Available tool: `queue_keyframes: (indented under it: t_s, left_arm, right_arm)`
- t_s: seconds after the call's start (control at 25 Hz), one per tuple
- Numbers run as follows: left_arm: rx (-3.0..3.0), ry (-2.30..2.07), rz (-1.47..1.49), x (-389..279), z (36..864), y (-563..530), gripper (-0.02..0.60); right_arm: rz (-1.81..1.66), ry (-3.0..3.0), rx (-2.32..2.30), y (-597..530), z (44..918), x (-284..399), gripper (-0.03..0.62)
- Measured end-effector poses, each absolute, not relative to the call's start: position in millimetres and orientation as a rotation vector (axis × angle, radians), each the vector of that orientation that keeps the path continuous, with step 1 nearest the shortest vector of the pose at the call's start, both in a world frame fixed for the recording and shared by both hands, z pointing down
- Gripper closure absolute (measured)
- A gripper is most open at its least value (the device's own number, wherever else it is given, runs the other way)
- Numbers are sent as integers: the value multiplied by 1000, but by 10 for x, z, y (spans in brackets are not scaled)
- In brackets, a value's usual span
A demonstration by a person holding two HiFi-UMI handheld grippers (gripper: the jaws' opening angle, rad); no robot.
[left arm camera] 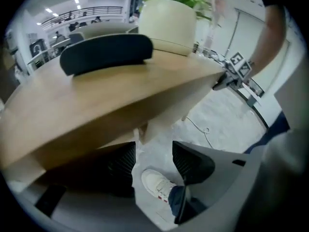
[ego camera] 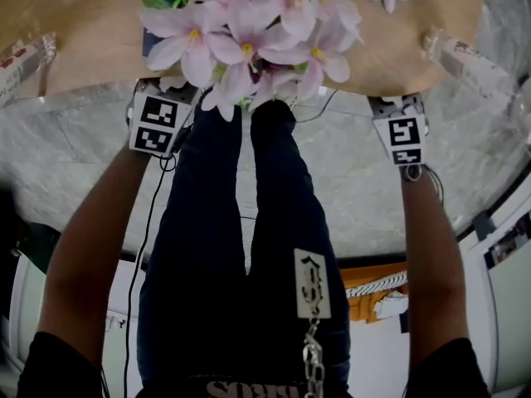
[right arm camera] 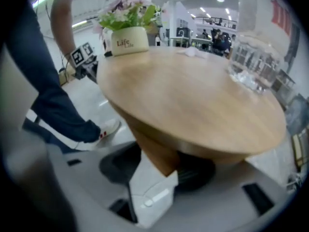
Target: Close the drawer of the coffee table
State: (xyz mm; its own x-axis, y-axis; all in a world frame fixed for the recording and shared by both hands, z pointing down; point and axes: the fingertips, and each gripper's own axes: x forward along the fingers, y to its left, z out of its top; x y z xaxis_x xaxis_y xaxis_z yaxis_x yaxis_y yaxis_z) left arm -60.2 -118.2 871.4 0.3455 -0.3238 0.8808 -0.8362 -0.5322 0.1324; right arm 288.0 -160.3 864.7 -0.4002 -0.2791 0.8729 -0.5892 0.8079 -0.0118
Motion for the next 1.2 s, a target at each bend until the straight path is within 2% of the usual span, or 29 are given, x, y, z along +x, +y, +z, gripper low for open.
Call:
queue_keyframes:
  t_s: [0.12, 0.16, 0.24, 0.32, 0.56, 0.68, 0.84, 0.96, 1.0, 1.2]
  left_arm:
    - [1815, -1220, 1070, -892, 8791, -1309, 322]
    - [1748, -1288, 1059, -1058, 8812, -1343, 299]
    - [1700, -1371, 1079, -1335, 8824, -1365, 291]
    - [1740, -1347, 1087, -1431, 8813, -1354, 327]
    - [2045, -1047, 1058, -774, 8734, -1286, 330]
    - [2080, -1034, 1056, -479, 8706, -1272, 327]
    - [1960, -1162, 975, -577, 8700, -1352, 330]
    - [1993, -1144, 1038, -608, 8712, -1325, 330]
    - [2036, -1114, 1072, -558, 8717, -1309, 352]
    - [2085, -1115, 1127, -474, 8736, -1326, 344]
  right_arm:
    - [401, -2003, 629, -1624, 8649, 2904, 375]
    - [405, -2002, 625, -1625, 8653, 2904, 375]
    - [415, -1998, 618, -1605, 8652, 2913, 378]
    - [421, -1996, 619, -1594, 8648, 2915, 378]
    - [379, -2011, 557, -1577, 8637, 2909, 403]
    - [392, -2017, 533, -1558, 8633, 2907, 408]
    - [390, -2025, 505, -1540, 8622, 2916, 413]
    - [359, -2029, 454, -1505, 8625, 2928, 424]
    - [352, -2029, 447, -1506, 8629, 2929, 425]
    - [342, -2032, 461, -1530, 8640, 2909, 424]
